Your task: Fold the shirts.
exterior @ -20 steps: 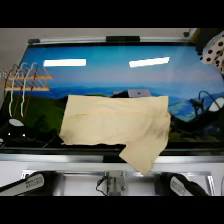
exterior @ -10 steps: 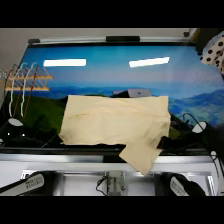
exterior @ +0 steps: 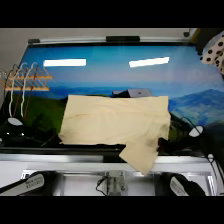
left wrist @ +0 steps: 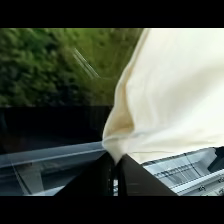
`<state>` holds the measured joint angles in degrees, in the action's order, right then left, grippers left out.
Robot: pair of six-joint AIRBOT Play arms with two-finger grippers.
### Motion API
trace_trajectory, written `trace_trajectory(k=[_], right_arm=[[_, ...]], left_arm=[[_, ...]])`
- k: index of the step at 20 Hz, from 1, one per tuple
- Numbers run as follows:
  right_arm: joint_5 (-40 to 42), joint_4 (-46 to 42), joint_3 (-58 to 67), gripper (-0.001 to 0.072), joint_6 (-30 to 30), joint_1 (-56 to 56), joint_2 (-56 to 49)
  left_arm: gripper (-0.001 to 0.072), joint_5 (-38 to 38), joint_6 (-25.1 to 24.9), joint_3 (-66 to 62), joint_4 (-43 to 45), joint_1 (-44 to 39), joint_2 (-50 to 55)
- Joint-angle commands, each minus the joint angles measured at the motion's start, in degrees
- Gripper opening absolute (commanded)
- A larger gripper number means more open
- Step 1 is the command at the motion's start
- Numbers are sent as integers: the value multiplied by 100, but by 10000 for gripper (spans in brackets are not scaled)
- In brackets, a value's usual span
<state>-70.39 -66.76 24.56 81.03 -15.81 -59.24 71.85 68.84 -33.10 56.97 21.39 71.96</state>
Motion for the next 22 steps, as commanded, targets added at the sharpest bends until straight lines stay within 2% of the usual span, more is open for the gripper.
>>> trace_trajectory(k=[1,3,6,9,12,15,22], right_arm=[[-476,68,494,63,-400,-9,7],[-472,28,1152,62,-387,-9,4],[127,142,2192,61,-48,-7,-168],[295,262,3254,60,63,-2,-1025],[503,763,4142,61,105,-2,-1980],[761,951,4623,61,179,-2,-2664],[1349,975,4800,63,186,-2,-3416]], left_arm=[[34,166,-354,-415,-120,2,-107],[34,236,-367,-968,-243,0,-188],[33,149,-339,-1867,-605,-94,-70],[34,2,-46,-2859,-603,-385,564],[35,17,487,-3939,-605,-605,1488],[35,59,866,-4736,-605,-796,2345],[35,35,1045,-5180,-605,-1047,3281]])
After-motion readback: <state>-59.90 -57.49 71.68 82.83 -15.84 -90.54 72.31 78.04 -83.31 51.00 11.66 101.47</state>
